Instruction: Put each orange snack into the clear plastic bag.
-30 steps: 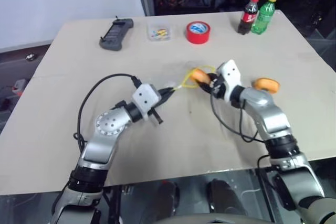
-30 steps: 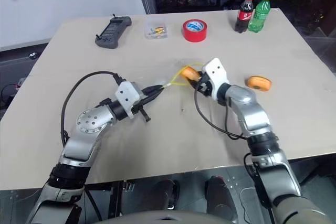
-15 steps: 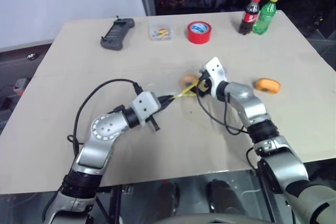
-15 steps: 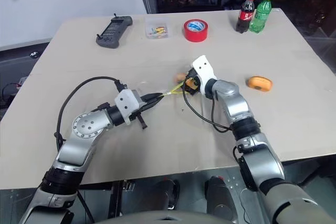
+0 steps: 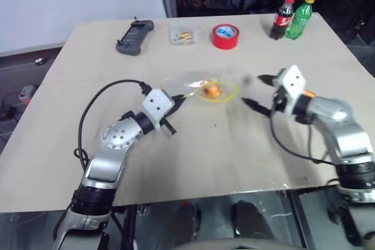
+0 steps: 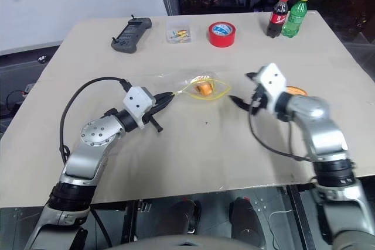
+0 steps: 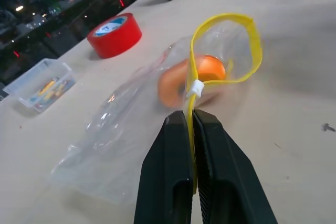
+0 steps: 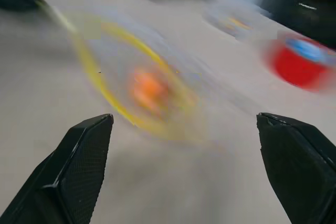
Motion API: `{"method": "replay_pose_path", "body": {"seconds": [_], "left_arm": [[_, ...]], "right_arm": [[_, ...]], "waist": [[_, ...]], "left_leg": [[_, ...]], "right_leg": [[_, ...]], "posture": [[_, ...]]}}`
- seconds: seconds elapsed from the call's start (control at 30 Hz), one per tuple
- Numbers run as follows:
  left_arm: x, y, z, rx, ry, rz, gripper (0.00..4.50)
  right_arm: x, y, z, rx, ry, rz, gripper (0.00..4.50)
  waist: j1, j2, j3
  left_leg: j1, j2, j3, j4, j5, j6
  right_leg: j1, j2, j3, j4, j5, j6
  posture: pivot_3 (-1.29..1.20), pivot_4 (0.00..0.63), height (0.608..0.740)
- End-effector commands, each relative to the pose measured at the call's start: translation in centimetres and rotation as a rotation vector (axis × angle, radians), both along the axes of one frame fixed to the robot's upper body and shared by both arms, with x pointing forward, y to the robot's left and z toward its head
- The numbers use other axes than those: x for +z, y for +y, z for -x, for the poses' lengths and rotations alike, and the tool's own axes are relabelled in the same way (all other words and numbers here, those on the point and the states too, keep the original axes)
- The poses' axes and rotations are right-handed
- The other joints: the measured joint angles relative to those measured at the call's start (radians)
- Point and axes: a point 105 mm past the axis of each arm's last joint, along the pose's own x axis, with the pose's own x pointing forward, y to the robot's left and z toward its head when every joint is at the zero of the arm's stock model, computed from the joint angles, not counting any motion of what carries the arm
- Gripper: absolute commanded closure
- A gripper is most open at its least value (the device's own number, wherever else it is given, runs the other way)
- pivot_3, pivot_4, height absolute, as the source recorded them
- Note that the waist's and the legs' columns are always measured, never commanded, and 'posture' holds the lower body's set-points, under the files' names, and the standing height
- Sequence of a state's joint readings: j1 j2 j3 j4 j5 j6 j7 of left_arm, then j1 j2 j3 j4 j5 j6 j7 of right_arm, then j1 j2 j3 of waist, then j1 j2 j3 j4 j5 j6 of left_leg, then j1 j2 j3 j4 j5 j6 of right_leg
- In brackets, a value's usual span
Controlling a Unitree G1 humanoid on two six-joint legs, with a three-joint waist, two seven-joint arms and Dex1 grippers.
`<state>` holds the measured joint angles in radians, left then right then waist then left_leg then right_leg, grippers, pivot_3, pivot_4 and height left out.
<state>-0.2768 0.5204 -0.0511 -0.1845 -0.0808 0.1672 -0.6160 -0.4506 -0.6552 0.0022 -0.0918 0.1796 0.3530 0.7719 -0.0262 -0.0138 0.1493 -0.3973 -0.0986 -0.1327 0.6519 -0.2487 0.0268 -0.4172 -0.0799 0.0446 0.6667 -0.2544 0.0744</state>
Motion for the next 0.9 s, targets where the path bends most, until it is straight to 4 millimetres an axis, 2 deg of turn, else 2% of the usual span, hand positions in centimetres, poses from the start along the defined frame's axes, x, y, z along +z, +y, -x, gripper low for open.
{"method": "replay_pose_path", "body": {"seconds": [0.03,0.07,0.17,0.27,0.33,0.37,0.4,0.47,0.57,0.63,0.67,0.7,0.73,0.83,0.9], "left_arm": [[1.0,-0.5,0.0,-0.031,-0.044,-0.006,4.50],[1.0,-0.5,0.0,-0.033,-0.045,-0.010,4.50],[1.0,-0.4,-0.1,-0.035,-0.046,-0.013,4.50],[1.0,-0.5,-0.1,-0.040,-0.049,-0.013,4.50],[1.1,-0.4,-0.1,-0.039,-0.052,-0.013,4.50],[1.1,-0.4,0.0,-0.039,-0.053,-0.012,4.50],[1.1,-0.4,0.0,-0.038,-0.054,-0.012,4.50],[1.1,-0.3,0.1,-0.036,-0.056,-0.013,4.50],[1.3,-0.1,0.1,-0.029,-0.061,-0.014,4.50],[1.3,0.0,0.1,-0.025,-0.063,-0.012,4.50],[1.3,0.0,0.1,-0.024,-0.063,-0.011,4.50],[1.4,0.0,0.1,-0.023,-0.064,-0.011,4.50],[1.4,0.1,0.1,-0.022,-0.066,-0.012,4.50],[1.4,0.2,0.1,-0.019,-0.072,-0.013,4.50],[1.5,0.2,0.1,-0.019,-0.074,-0.012,4.50]], "right_arm": [[-0.4,-5.4,-0.9,-0.142,-0.056,0.197,0.02],[-1.1,-7.0,-1.1,-0.175,-0.038,0.247,0.02],[-2.4,-10.0,-1.9,-0.239,0.017,0.268,0.02],[-3.5,-11.7,-2.9,-0.286,0.065,0.261,0.02],[-3.9,-12.1,-3.5,-0.302,0.080,0.241,0.02],[-4.0,-12.2,-3.9,-0.315,0.090,0.216,0.42],[-4.1,-12.3,-4.2,-0.322,0.096,0.199,0.58],[-4.2,-12.3,-4.6,-0.328,0.096,0.183,1.33],[-4.1,-12.1,-4.9,-0.320,0.089,0.175,2.70],[-4.0,-12.0,-4.9,-0.310,0.082,0.179,3.78],[-4.0,-12.0,-4.9,-0.308,0.081,0.180,4.06],[-3.7,-11.8,-4.8,-0.297,0.066,0.188,4.47],[-3.0,-10.8,-4.7,-0.262,0.049,0.164,4.47],[-1.0,-4.7,-3.1,-0.058,0.039,0.020,4.47],[-0.7,-2.0,-2.0,0.006,0.059,-0.041,4.47]], "waist": [[0.001,0.000,0.000],[0.003,0.000,0.000],[0.005,0.000,0.000],[0.002,0.000,0.000],[0.001,0.000,0.000],[0.000,0.000,0.000],[-0.001,0.000,0.000],[-0.001,0.000,0.000],[0.000,0.000,0.000],[0.000,0.000,0.000],[0.001,0.000,0.000],[0.001,0.000,0.000],[0.003,0.000,0.000],[-0.002,0.001,0.000],[-0.012,0.001,0.000]], "left_leg": [[0.000,0.000,0.000,0.000,0.000,0.000],[0.000,0.000,0.000,0.000,0.000,0.000],[0.000,0.001,0.001,0.000,0.000,0.000],[0.001,0.001,0.003,0.000,0.000,0.000],[0.001,0.001,0.003,0.000,0.000,0.000],[0.001,0.001,0.003,0.000,0.000,0.000],[0.001,0.001,0.003,0.000,0.000,0.000],[0.001,0.001,0.003,0.000,0.000,0.000],[0.001,0.001,0.002,0.000,0.000,0.000],[0.001,0.001,0.002,0.000,0.000,0.000],[0.001,0.001,0.002,0.000,0.000,0.000],[0.001,0.001,0.002,0.000,0.000,0.000],[0.000,0.001,0.002,0.000,0.000,0.000],[0.000,0.002,0.002,-0.001,0.000,0.000],[0.000,0.003,0.001,-0.001,0.000,0.000]], "right_leg": [[0.000,0.000,0.000,0.000,0.000,0.000],[0.000,0.000,0.000,0.000,0.000,0.000],[0.000,0.000,0.001,0.000,0.000,0.000],[0.000,0.000,0.002,0.000,0.000,0.000],[0.000,0.000,0.002,0.000,0.000,0.000],[0.000,0.000,0.002,0.000,0.000,0.000],[0.000,0.000,0.002,0.000,0.000,0.000],[0.000,0.000,0.002,0.000,0.000,0.000],[0.000,0.000,0.002,0.000,0.000,0.000],[0.000,0.000,0.002,0.000,0.000,0.000],[0.000,0.000,0.002,0.000,0.000,0.000],[0.000,0.000,0.002,0.000,0.000,0.000],[0.000,0.000,0.002,0.000,0.000,0.000],[0.000,0.000,0.002,-0.001,0.000,0.000],[0.000,-0.001,0.002,-0.001,0.000,0.000]], "posture": [[0.00,0.150,0.740],[0.00,0.150,0.740],[0.00,0.150,0.740],[0.00,0.150,0.740],[0.00,0.150,0.740],[0.00,0.150,0.740],[0.00,0.150,0.740],[0.00,0.150,0.740],[0.00,0.150,0.740],[0.00,0.150,0.740],[0.00,0.150,0.740],[0.00,0.150,0.740],[0.00,0.150,0.740],[0.00,0.150,0.740],[0.00,0.150,0.740]]}}
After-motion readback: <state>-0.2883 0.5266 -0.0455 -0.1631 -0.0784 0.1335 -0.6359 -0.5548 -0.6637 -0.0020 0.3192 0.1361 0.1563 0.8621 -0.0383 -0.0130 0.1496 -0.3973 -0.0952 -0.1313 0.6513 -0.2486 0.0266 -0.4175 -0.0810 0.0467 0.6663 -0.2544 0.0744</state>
